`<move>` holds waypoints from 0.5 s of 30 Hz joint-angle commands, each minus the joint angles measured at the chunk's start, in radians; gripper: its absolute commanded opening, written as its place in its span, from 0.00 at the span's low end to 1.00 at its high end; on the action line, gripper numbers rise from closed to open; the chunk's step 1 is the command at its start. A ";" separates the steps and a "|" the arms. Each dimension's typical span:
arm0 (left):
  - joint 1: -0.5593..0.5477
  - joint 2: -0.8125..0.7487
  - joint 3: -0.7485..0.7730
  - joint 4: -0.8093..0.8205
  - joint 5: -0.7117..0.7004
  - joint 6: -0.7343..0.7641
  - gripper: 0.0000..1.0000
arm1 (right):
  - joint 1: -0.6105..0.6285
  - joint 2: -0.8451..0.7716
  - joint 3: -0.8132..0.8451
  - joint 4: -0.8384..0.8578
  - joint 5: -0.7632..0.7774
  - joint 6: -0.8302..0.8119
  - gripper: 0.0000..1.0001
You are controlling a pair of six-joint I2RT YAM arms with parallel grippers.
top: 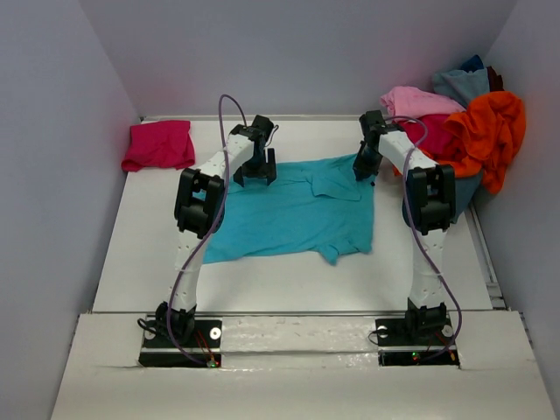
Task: Fold and stack the t-shirts
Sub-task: Fold the tshirt
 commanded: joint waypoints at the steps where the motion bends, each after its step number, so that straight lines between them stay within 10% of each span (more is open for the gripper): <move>1: 0.004 -0.020 -0.007 -0.003 0.004 -0.005 0.92 | -0.013 -0.035 0.001 -0.019 0.031 -0.012 0.08; 15: 0.013 -0.022 -0.012 0.000 0.008 -0.002 0.92 | -0.013 -0.007 0.050 -0.022 -0.007 -0.015 0.26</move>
